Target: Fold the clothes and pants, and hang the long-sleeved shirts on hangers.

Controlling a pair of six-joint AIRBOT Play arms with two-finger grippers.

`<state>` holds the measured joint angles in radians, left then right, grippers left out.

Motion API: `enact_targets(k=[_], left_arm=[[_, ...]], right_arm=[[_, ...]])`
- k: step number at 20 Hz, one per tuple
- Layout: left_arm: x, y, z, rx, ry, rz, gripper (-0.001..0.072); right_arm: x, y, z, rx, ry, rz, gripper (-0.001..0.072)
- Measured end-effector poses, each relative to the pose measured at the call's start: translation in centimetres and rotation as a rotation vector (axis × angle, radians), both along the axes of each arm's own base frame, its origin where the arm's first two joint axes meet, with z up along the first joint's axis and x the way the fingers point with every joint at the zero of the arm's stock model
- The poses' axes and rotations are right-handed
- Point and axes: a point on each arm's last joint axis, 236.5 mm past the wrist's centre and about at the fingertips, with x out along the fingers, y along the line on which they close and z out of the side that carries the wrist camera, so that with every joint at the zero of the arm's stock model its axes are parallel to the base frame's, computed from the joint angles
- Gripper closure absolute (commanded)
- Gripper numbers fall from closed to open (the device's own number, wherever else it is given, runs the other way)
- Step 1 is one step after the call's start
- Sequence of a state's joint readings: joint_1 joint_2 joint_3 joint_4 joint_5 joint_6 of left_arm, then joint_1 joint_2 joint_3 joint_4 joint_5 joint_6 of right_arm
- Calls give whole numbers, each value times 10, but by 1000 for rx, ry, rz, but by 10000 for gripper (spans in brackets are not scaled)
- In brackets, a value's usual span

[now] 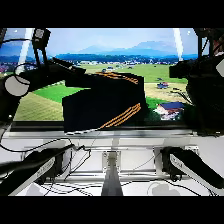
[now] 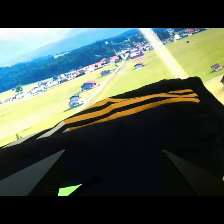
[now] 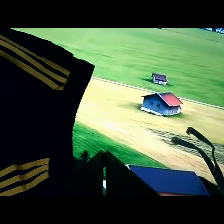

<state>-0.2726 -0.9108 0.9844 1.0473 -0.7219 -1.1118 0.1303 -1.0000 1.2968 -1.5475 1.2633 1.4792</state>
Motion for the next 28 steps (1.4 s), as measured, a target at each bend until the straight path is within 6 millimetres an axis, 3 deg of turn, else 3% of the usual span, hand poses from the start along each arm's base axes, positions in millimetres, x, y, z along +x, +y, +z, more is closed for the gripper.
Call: enact_targets(k=[11, 16, 18, 20, 22, 24, 25, 26, 27, 28], left_arm=[[0, 0, 0, 0, 0, 0, 7], [0, 0, 0, 0, -1, 0, 6], [0, 0, 0, 0, 0, 0, 6], [0, 0, 0, 1, 1, -1, 7], [-2, 0, -2, 5, 11, -7, 33], [-6, 2, -9, 33, 30, -14, 269], [-7, 6, -13, 58, 42, -14, 295], [-9, 12, -20, 83, 63, -3, 295], [-9, 20, -25, 106, 86, 18, 291], [-9, 30, -31, 123, 110, 45, 290]], right_arm=[[2, 1, 1, 2, -11, 0, 685], [36, 3, 28, 17, -190, -3, 685], [43, -10, 26, -16, -203, -26, 684], [47, -40, 13, -70, -164, -82, 685], [43, -76, -15, -102, -66, -160, 686], [26, -115, -59, -107, 89, -248, 686], [14, -124, -83, -76, 172, -270, 686], [-1, -126, -110, -11, 264, -278, 665], [-17, -120, -136, 75, 349, -280, 436], [-29, -109, -158, 172, 417, -282, 127]])
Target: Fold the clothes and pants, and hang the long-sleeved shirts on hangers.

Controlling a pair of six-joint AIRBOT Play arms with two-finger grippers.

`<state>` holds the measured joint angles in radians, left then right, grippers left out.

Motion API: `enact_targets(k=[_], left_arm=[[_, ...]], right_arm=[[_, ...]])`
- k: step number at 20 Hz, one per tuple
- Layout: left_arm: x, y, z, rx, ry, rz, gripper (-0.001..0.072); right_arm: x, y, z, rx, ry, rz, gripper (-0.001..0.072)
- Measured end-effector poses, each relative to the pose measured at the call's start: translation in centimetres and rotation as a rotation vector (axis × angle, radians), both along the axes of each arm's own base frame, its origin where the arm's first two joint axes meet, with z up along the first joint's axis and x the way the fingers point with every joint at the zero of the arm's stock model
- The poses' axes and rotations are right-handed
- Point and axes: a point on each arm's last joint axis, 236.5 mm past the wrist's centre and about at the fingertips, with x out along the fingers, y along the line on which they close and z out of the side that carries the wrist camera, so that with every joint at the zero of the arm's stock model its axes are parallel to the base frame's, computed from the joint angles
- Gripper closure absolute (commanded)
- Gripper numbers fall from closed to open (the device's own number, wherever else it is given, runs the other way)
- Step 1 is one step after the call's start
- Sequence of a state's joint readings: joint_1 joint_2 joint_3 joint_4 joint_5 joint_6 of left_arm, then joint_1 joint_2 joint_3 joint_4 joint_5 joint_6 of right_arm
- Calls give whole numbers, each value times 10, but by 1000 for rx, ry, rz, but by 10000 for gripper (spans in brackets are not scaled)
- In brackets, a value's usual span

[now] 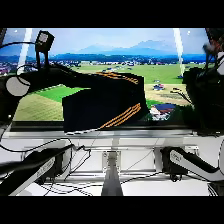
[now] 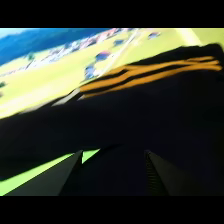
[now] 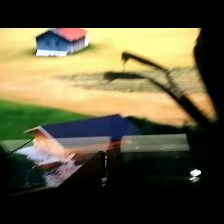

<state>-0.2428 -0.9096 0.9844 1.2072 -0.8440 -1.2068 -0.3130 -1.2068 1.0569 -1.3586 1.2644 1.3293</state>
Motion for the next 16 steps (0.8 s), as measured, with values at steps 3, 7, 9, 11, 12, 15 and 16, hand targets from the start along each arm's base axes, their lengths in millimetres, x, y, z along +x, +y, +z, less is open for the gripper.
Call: enact_targets(k=[3, 7, 9, 11, 12, 15, 16], left_arm=[[1, 37, -15, 39, 72, 106, 288], [-12, 103, -49, 100, 247, 261, 141], [-30, 140, -76, 110, 386, 356, 89], [-55, 172, -102, 96, 534, 459, 90], [-67, 185, -114, 86, 598, 502, 89], [-105, 204, -147, 44, 782, 589, 90], [-116, 205, -157, 34, 833, 598, 90]], right_arm=[[-29, 41, -48, 277, 114, -77, 88], [-51, 93, -85, 478, 229, -94, 94], [-54, 116, -96, 524, 257, -74, 122], [-52, 138, -101, 565, 263, -48, 153], [-51, 148, -102, 580, 264, -34, 162], [-50, 169, -107, 607, 267, 0, 269], [-51, 172, -109, 605, 271, 10, 342]])
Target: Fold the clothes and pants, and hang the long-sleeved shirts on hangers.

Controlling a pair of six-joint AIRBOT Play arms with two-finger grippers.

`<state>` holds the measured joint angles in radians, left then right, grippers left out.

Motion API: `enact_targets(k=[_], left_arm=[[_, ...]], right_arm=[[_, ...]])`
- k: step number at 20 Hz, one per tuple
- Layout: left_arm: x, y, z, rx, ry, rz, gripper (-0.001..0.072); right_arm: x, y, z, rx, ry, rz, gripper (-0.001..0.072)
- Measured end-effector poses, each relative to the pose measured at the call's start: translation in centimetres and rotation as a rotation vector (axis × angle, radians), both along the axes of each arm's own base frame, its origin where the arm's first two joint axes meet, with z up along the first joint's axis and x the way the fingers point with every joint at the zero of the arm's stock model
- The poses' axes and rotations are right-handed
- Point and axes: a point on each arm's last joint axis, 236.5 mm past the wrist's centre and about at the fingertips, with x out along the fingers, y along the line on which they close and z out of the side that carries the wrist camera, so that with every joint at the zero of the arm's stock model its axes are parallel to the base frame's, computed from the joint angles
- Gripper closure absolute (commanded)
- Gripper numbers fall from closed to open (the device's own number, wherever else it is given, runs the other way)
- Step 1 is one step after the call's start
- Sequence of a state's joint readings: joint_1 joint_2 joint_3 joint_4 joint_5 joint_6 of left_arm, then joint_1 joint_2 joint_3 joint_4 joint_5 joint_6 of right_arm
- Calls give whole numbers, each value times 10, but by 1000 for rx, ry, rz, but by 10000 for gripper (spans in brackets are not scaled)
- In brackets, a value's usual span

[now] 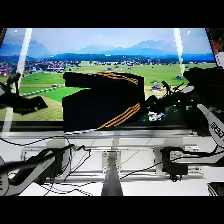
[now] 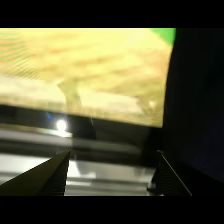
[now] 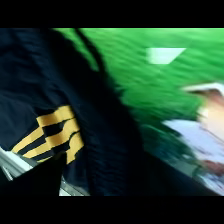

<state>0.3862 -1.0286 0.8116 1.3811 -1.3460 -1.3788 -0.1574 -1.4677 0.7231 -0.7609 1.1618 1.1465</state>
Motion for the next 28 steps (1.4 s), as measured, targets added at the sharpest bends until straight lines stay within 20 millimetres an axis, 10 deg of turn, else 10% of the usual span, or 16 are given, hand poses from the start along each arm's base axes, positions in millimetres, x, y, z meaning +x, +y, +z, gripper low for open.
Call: enact_targets(k=[5, 18, 24, 28], left_arm=[[-44, -14, -43, -111, 194, 7, 90], [-87, -59, -84, -373, 402, -100, 167], [-85, -89, -95, -489, 332, -106, 660], [-59, -87, -97, -478, 226, -106, 691]], right_arm=[[-14, 5, -6, -6, 22, 80, 685], [28, 24, 10, 90, -164, 14, 685], [38, 20, 7, 67, -192, -13, 685], [40, 20, 11, 61, -235, 8, 686]])
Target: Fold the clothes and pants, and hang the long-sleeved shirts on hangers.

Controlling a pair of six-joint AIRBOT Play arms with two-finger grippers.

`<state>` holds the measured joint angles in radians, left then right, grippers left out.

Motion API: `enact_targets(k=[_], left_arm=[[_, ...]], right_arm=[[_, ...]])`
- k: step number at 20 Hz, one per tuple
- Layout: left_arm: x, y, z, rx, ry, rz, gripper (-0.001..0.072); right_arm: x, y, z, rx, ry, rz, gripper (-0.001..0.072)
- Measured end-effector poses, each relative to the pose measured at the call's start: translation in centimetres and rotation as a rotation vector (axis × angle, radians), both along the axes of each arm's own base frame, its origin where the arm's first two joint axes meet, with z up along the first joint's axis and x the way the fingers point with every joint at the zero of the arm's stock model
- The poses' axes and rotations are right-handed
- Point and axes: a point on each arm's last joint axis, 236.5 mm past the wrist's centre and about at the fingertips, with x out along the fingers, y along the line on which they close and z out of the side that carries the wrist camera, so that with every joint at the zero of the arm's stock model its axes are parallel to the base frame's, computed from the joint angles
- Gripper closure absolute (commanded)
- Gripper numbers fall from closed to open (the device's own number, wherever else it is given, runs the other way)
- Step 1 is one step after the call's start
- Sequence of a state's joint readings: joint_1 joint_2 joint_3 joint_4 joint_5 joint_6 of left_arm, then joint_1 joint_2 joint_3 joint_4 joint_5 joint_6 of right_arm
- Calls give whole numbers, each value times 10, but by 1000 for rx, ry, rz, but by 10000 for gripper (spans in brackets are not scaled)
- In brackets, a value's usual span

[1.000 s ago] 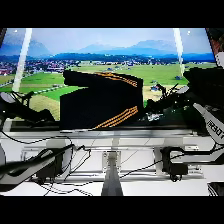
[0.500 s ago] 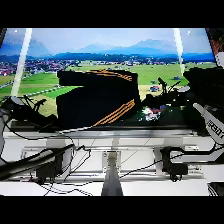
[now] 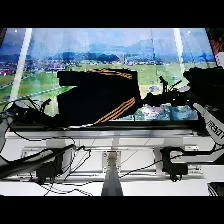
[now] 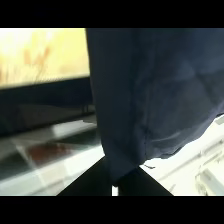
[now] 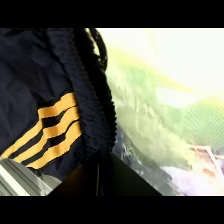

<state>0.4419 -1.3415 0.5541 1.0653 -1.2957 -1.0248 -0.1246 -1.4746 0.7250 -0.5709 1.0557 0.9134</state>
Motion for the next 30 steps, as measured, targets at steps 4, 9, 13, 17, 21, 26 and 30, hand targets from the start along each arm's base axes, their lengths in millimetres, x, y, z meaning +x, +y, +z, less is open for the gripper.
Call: enact_targets(k=[4, 9, 13, 17, 21, 26, 30], left_arm=[[61, 28, 18, 102, -199, 25, 691], [170, 36, 148, 89, -654, 86, 691], [209, 32, 306, 135, -1105, 86, 692], [186, 36, 457, 315, -1539, 168, 691], [118, 35, 556, 554, -1846, 229, 692], [78, 38, 581, 706, -1925, 262, 694], [138, 52, 513, 607, -1717, 221, 694]], right_arm=[[9, 0, 29, -14, -131, 33, 686], [29, 9, 121, -21, -434, 66, 685], [29, 35, 256, -4, -801, 127, 685], [-7, 48, 398, 11, -1157, 134, 686], [-64, 55, 485, 114, -1294, 80, 686], [-90, 60, 508, 235, -1219, 24, 686], [-37, 55, 458, 200, -1011, -30, 686]])
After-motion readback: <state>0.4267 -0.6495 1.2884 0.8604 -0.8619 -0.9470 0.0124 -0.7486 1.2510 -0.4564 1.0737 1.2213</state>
